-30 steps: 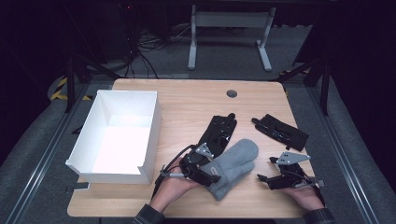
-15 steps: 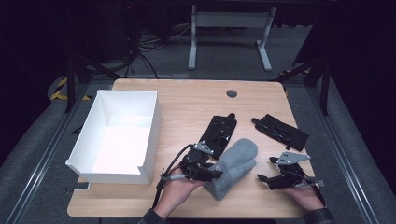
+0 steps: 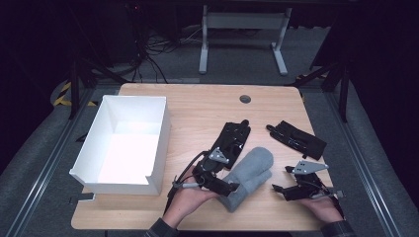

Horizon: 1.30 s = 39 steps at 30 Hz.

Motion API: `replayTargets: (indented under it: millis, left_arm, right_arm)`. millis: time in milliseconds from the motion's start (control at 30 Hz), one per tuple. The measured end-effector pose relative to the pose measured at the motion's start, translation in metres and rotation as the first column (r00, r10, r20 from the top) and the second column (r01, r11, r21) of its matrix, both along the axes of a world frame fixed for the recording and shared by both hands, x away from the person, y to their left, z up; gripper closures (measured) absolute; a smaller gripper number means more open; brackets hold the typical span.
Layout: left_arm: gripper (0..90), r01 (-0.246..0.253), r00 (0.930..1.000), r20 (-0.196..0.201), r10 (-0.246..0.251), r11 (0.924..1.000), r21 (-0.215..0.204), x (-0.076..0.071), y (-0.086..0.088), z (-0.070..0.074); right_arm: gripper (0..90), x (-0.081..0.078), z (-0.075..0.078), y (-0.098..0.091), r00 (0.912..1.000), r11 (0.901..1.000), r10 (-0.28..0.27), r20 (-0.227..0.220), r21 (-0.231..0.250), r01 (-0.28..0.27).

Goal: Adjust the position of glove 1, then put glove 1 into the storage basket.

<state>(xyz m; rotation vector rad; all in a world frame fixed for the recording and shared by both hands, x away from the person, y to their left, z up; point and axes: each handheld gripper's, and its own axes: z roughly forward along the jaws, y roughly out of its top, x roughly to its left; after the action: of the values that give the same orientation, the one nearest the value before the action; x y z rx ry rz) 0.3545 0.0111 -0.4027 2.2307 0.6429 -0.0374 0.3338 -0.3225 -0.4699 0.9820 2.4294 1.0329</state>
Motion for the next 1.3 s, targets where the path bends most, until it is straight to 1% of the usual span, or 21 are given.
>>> replayTargets:
  millis: [67, 167, 200, 233, 267, 333, 367, 433, 567, 733, 767, 900, 933, 1033, 1067, 1133, 1200, 1300]
  left_arm:
    - [15.6, 0.007, 0.9997, 0.022, -0.007, 0.9999, 0.009, 0.009, -0.005, 0.001]
    - [14.9, 0.019, 0.9995, 0.025, -0.019, 0.9998, 0.006, 0.019, -0.011, 0.002]
    - [14.9, 0.019, 0.9995, 0.025, -0.019, 0.9998, 0.006, 0.019, -0.011, 0.002]
    - [14.9, 0.016, 0.9995, 0.027, -0.016, 0.9999, -0.004, 0.025, -0.015, 0.0]
    - [14.9, 0.016, 0.9995, 0.027, -0.016, 0.9999, -0.004, 0.025, -0.015, 0.0]
    - [14.9, 0.013, 0.9997, 0.019, -0.013, 0.9998, -0.012, 0.03, -0.019, -0.002]
    - [14.9, 0.014, 0.9997, 0.02, -0.014, 0.9999, -0.004, 0.031, -0.021, -0.003]
    - [14.9, 0.009, 0.9998, 0.015, -0.009, 0.9999, -0.013, 0.034, -0.027, -0.006]
    - [14.8, 0.012, 0.9999, 0.008, -0.012, 0.9997, 0.02, 0.035, -0.038, -0.015]
    - [14.4, 0.015, 0.9991, -0.041, -0.014, 0.999, 0.042, 0.034, -0.041, -0.031]
    - [14.2, 0.017, 0.9989, -0.045, -0.015, 0.9986, 0.05, 0.034, -0.041, -0.032]
    - [14.3, 0.016, 0.9984, -0.055, -0.012, 0.9984, 0.055, 0.033, -0.041, -0.037]
    - [14.6, 0.019, 0.9972, -0.073, -0.015, 0.9984, 0.054, 0.034, -0.042, -0.042]
    - [15.8, 0.034, 0.993, -0.114, -0.03, 0.9987, 0.039, 0.037, -0.043, -0.048]
    - [16.8, 0.034, 0.993, -0.114, -0.03, 0.9987, 0.039, 0.037, -0.043, -0.048]
    - [17.9, 0.042, 0.9908, -0.13, -0.037, 0.9984, 0.038, 0.037, -0.044, -0.049]
    - [22.5, 0.049, 0.9897, -0.136, -0.044, 0.9983, 0.032, 0.037, -0.044, -0.049]
    - [27.0, 0.067, 0.9814, -0.181, -0.064, 0.9977, 0.009, 0.038, -0.043, -0.052]
  right_arm:
    - [12.1, 0.0, 0.0, 0.0, 1.0, 1.0, 0.0, 0.0, 0.0, 0.0]
    - [12.1, 0.0, 0.0, 0.0, 1.0, 1.0, 0.0, 0.002, -0.001, 0.0]
    - [12.1, 0.0, 0.0, 0.0, 1.0, 1.0, -0.001, 0.001, -0.001, 0.001]
    - [12.2, 0.0, 0.0, 0.0, 1.0, 1.0, -0.003, 0.001, 0.0, 0.003]
    - [12.2, 0.0, 0.0, 0.0, 1.0, 1.0, -0.003, 0.001, 0.0, 0.003]
    - [12.2, -0.001, 0.0, 0.0, 1.0, 1.0, -0.009, 0.001, 0.001, 0.009]
    - [12.2, -0.001, 0.0, 0.0, 1.0, 1.0, -0.009, 0.001, 0.001, 0.009]
    - [12.1, -0.001, 0.0, 0.0, 1.0, 1.0, -0.009, 0.002, 0.001, 0.009]
    - [12.1, -0.001, 0.0, 0.0, 1.0, 1.0, -0.007, 0.002, 0.003, 0.007]
    - [12.1, -0.001, 0.0, 0.0, 1.0, 1.0, -0.002, 0.002, 0.001, 0.002]
    - [12.0, -0.001, 0.0, 0.0, 1.0, 1.0, 0.001, 0.0, 0.0, -0.001]
    - [12.0, 0.0, 0.0, 0.0, 1.0, 1.0, 0.005, 0.001, 0.0, -0.005]
    - [12.0, 0.0, 0.0, 0.0, 1.0, 1.0, 0.005, 0.001, 0.0, -0.005]
    - [12.0, 0.0, 0.0, 0.0, 1.0, 1.0, 0.005, 0.001, 0.0, -0.005]
    - [12.0, 0.0, 0.0, 0.0, 1.0, 1.0, 0.005, 0.001, 0.0, -0.005]
    - [12.0, 0.0, 0.0, 0.0, 1.0, 1.0, 0.005, 0.0, 0.0, -0.005]
    - [12.0, 0.0, 0.0, 0.0, 1.0, 1.0, 0.006, 0.001, 0.0, -0.006]
    - [12.0, -0.001, 0.0, 0.001, 1.0, 1.0, 0.004, 0.001, 0.001, -0.004]
